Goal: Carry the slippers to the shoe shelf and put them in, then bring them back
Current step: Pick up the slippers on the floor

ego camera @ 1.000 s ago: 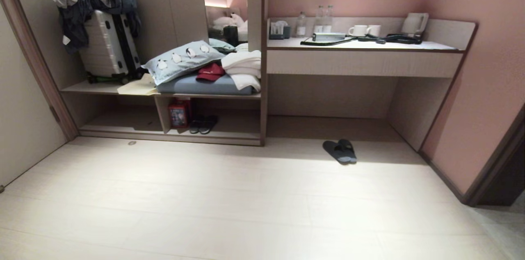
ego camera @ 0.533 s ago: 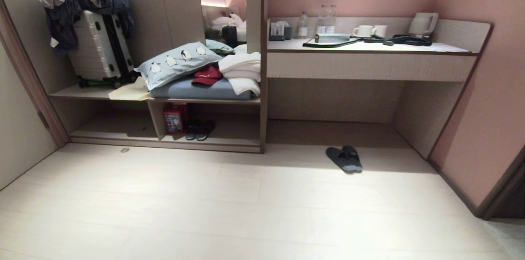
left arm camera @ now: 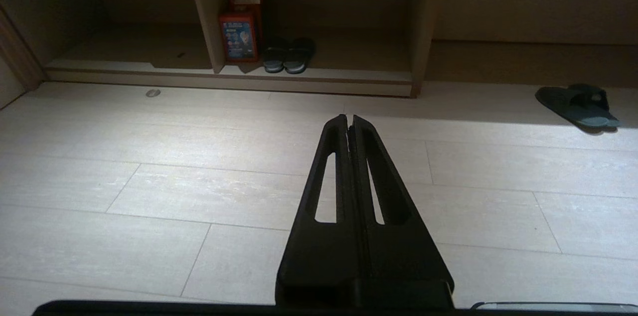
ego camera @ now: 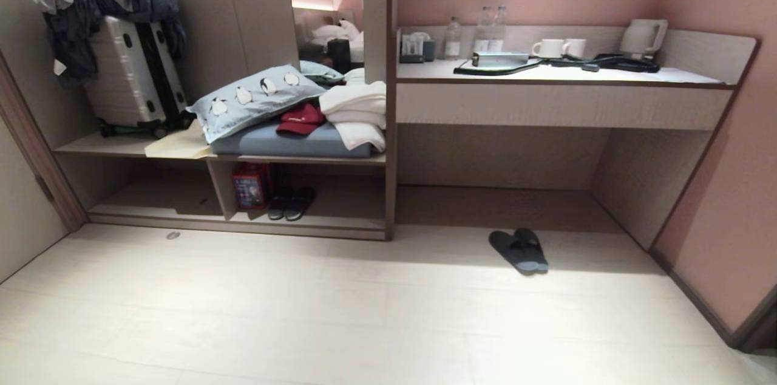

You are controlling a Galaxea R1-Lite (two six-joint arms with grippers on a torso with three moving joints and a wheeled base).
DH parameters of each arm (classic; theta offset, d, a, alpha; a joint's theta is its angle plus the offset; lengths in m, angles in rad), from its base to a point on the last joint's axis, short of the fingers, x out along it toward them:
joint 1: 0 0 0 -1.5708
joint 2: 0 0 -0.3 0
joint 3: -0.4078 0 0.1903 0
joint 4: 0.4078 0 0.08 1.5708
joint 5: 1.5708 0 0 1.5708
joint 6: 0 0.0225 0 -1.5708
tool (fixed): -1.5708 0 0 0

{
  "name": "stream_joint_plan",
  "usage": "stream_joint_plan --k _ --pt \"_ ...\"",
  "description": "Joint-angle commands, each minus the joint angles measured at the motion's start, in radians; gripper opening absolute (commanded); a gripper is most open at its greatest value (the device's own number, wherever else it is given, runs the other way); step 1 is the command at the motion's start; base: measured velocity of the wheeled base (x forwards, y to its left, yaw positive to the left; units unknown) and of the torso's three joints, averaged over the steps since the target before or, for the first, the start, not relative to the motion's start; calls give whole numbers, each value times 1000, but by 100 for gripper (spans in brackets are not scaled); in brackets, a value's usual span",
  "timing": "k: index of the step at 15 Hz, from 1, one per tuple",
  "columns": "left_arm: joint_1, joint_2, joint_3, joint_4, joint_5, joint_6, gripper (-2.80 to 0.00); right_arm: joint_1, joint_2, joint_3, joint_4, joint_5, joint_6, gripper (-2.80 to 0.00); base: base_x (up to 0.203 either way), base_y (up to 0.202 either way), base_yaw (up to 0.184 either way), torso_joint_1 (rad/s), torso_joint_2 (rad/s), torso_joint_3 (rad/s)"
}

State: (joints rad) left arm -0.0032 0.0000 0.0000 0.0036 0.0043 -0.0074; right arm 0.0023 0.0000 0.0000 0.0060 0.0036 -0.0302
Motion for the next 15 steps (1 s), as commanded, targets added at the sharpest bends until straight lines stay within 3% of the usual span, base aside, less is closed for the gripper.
stream_joint_plan --k 1,15 --pt "0 0 2 -1 0 0 -280 1 -2 0 0 1 0 -280 199 0 0 3 5 2" --pt "0 0 2 1 0 -1 -280 1 -2 0 0 1 0 -280 196 0 0 3 2 2"
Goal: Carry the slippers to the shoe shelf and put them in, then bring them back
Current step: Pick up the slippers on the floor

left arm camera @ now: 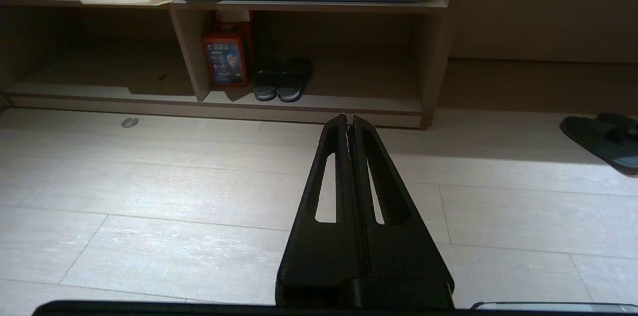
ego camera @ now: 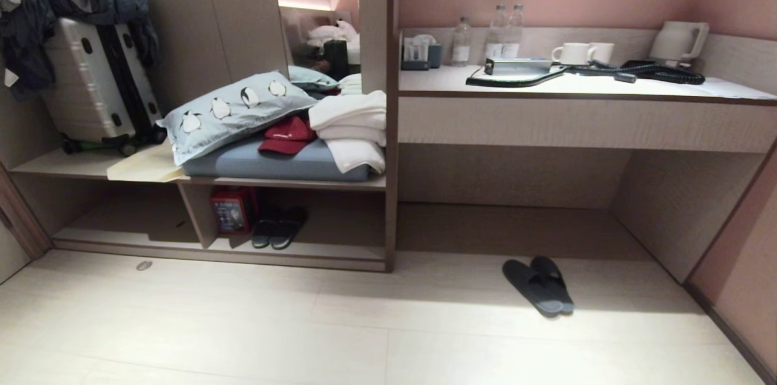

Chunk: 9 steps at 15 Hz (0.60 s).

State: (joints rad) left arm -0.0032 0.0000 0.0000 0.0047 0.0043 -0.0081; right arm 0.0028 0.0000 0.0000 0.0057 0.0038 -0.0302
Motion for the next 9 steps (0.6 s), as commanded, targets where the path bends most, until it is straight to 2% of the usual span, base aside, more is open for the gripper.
stream_joint_plan --k 1,9 --pt "0 0 2 -2 0 -1 -280 0 -2 0 0 1 0 -280 196 0 0 -2 3 6" --pt "0 0 2 -2 0 -1 -280 0 -2 0 0 1 0 -280 197 0 -1 4 3 2"
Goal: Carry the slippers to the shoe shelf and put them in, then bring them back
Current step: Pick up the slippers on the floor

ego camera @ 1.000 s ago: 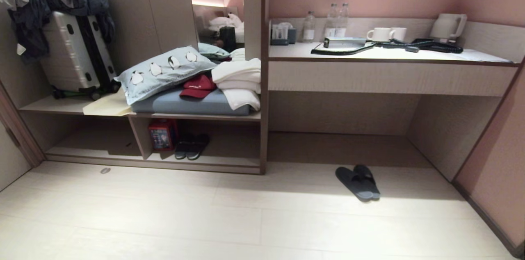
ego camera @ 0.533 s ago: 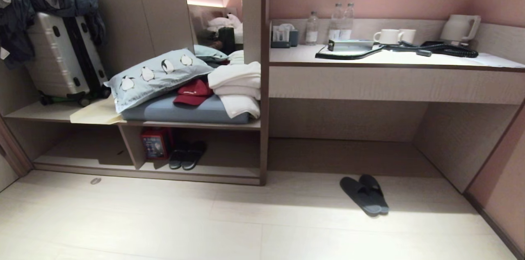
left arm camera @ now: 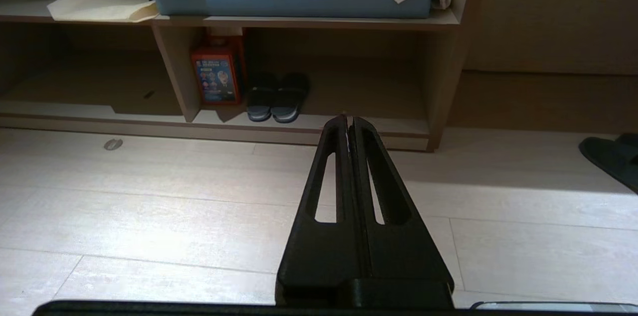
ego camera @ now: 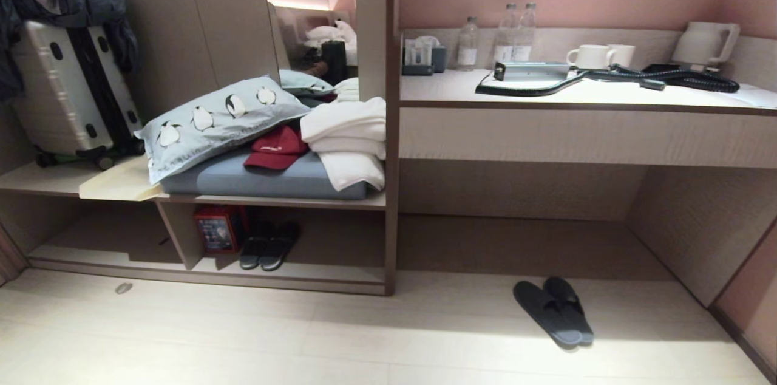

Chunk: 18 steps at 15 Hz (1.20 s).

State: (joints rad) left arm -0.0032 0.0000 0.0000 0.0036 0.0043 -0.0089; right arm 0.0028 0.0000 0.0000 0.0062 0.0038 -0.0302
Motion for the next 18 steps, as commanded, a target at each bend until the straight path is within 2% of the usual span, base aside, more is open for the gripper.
stream_joint_plan --k 1,15,18 --pt "0 0 2 -1 0 1 -280 0 -2 0 0 1 0 -280 199 0 2 1 -1 4" --pt "0 0 2 1 0 -2 -280 0 -2 0 0 1 0 -280 195 0 -1 2 2 3" --pt "0 0 2 1 0 -2 -280 0 -2 0 0 1 0 -280 45 0 -1 2 1 0"
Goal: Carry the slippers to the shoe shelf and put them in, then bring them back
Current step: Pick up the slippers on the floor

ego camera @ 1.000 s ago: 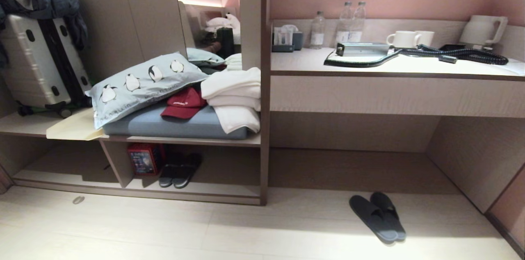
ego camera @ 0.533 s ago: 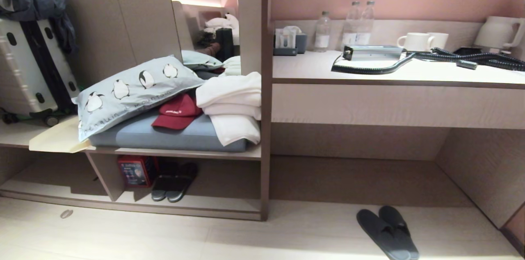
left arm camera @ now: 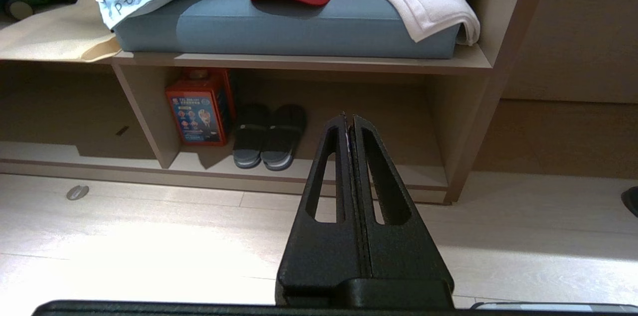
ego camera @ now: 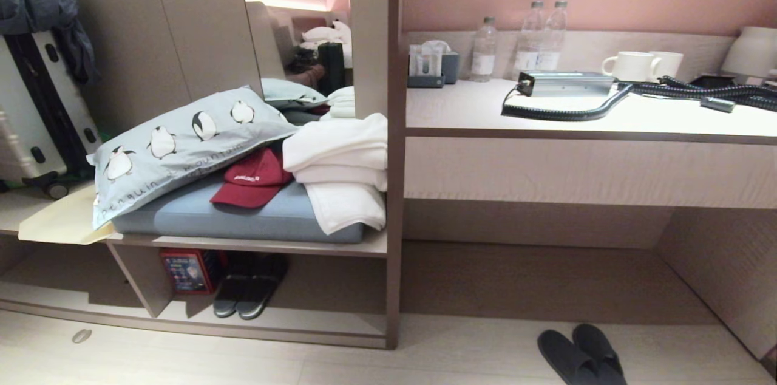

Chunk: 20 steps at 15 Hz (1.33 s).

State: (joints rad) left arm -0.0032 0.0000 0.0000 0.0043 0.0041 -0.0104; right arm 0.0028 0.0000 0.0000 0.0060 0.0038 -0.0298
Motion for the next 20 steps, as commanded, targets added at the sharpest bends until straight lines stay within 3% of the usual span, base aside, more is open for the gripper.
stream_joint_plan --k 1,8,20 --pt "0 0 2 0 0 0 -280 0 -2 0 0 1 -1 -280 0 0 0 0 0 0" --pt "0 0 2 0 0 0 -280 0 0 0 0 1 -1 -280 -1 -23 0 1 1 1" --pt "0 0 2 0 0 0 -280 0 -2 0 0 -5 5 -280 0 -194 3 3 2 4"
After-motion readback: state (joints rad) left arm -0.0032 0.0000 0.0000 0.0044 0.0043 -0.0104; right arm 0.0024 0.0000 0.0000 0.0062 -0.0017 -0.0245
